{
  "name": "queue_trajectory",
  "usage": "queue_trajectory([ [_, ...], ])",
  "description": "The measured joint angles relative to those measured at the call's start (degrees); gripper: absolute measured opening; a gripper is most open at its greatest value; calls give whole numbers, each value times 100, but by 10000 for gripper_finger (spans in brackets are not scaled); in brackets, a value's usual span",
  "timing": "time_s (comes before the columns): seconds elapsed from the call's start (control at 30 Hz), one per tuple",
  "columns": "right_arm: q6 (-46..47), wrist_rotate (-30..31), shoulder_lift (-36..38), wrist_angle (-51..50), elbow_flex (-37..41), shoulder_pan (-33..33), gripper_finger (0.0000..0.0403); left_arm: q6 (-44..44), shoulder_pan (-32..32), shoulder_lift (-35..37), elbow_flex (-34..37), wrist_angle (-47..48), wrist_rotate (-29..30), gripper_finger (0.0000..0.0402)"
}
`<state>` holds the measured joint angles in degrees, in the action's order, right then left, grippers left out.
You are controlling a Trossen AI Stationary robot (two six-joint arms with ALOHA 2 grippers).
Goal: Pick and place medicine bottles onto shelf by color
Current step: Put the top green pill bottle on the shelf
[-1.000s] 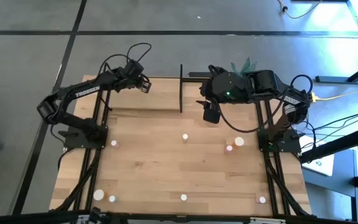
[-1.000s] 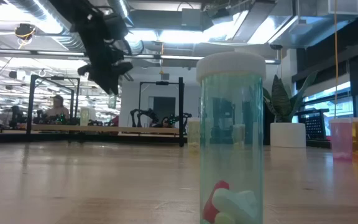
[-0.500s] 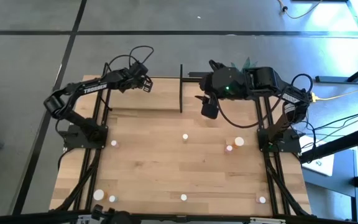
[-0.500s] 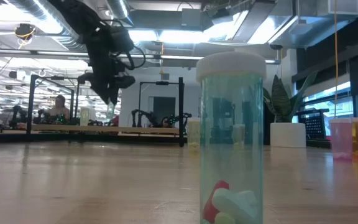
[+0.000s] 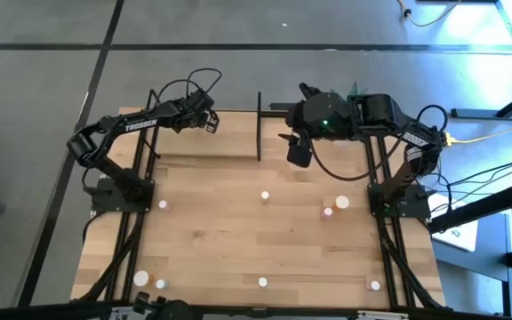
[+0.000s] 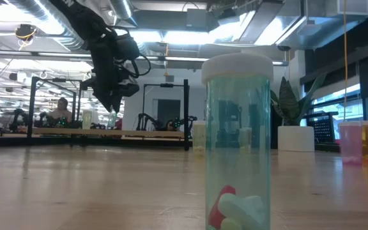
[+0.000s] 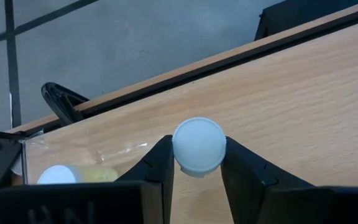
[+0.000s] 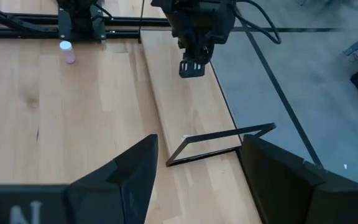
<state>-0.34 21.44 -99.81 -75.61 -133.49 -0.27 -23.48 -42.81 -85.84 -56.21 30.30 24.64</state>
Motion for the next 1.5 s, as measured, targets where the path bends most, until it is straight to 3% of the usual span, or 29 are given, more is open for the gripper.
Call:
queue_trajectory([
  [1.17,-298,-51,-28,-2,-7,-28,236,-477,172,0,0,-4,47,94],
  [1.5,-302,-52,-28,-2,-7,-28,236,-939,361,4,149,-144,462,94],
])
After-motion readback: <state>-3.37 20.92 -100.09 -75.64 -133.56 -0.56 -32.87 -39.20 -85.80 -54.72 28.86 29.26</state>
